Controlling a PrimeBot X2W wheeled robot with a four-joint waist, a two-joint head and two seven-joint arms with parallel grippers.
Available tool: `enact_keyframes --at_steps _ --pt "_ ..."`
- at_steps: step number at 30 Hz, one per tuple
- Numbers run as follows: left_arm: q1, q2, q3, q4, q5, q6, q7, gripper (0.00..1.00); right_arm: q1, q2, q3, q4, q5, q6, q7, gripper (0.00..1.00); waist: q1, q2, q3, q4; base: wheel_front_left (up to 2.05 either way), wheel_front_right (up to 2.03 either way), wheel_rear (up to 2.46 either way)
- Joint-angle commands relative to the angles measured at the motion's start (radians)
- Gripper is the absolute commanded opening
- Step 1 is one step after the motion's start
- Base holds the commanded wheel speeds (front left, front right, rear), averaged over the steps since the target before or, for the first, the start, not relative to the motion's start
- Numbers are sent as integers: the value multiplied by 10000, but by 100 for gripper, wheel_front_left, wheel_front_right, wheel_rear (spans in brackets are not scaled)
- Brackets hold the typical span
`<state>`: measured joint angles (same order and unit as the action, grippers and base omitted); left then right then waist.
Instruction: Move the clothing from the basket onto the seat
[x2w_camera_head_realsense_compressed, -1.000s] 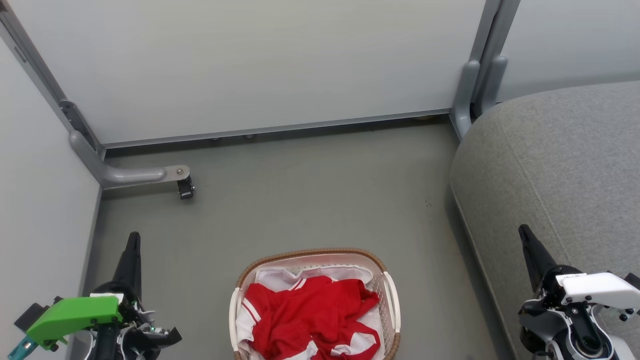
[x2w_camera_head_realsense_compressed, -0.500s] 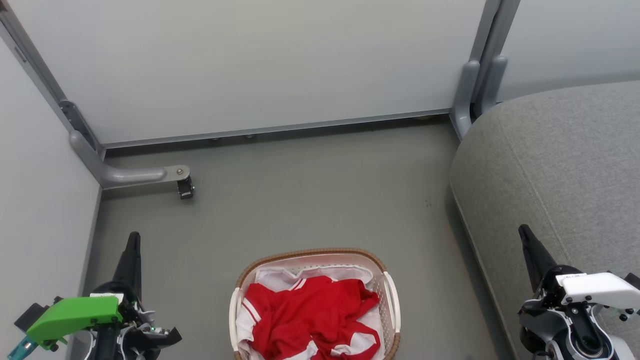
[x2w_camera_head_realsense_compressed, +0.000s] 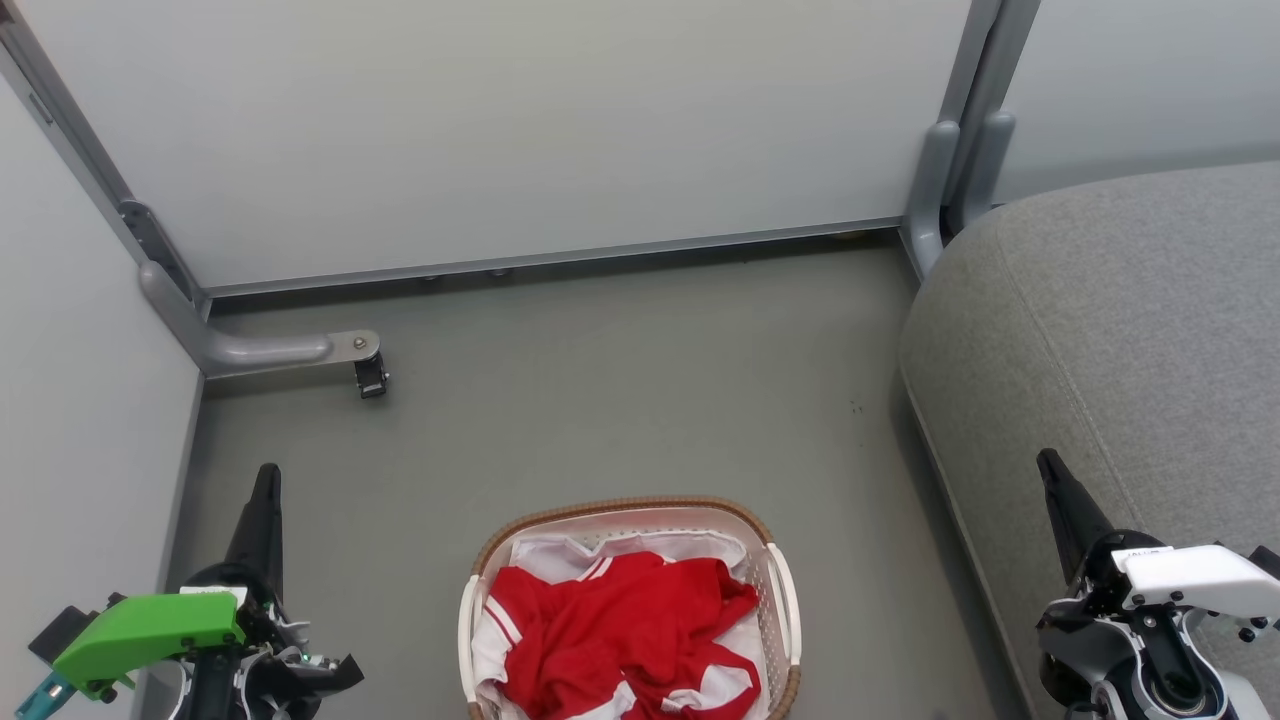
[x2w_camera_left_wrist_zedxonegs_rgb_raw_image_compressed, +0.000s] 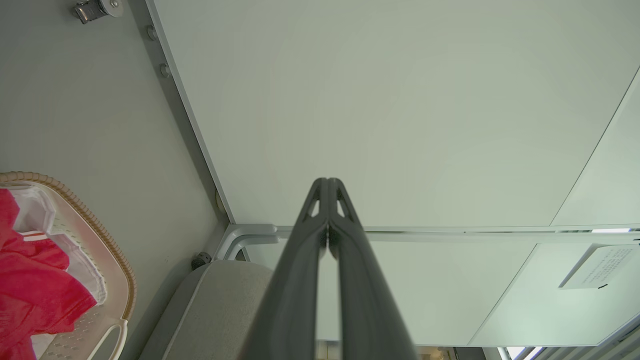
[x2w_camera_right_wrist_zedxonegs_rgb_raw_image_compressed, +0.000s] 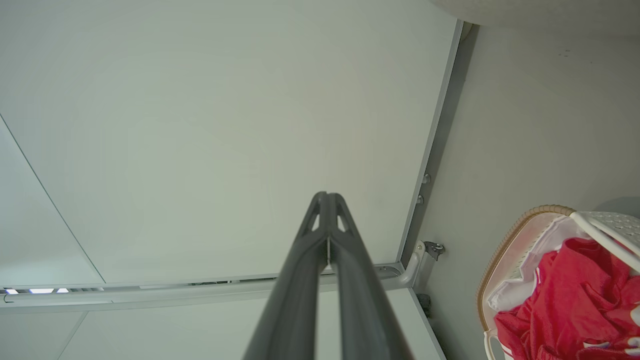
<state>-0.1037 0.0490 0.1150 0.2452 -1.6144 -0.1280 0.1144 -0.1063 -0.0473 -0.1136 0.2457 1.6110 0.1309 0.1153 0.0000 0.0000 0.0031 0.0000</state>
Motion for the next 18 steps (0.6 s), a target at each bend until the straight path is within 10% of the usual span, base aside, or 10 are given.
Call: enact_keyframes --at_steps 1,18 --pt "-111 27 2 -13 31 -68 20 0 -47 -61 -15 -30 40 -3 1 0 0 0 0 0 0 0 0" --pt "-111 28 2 -13 31 -68 20 0 -47 -61 -15 -30 40 -4 3 0 0 0 0 0 0 0 0"
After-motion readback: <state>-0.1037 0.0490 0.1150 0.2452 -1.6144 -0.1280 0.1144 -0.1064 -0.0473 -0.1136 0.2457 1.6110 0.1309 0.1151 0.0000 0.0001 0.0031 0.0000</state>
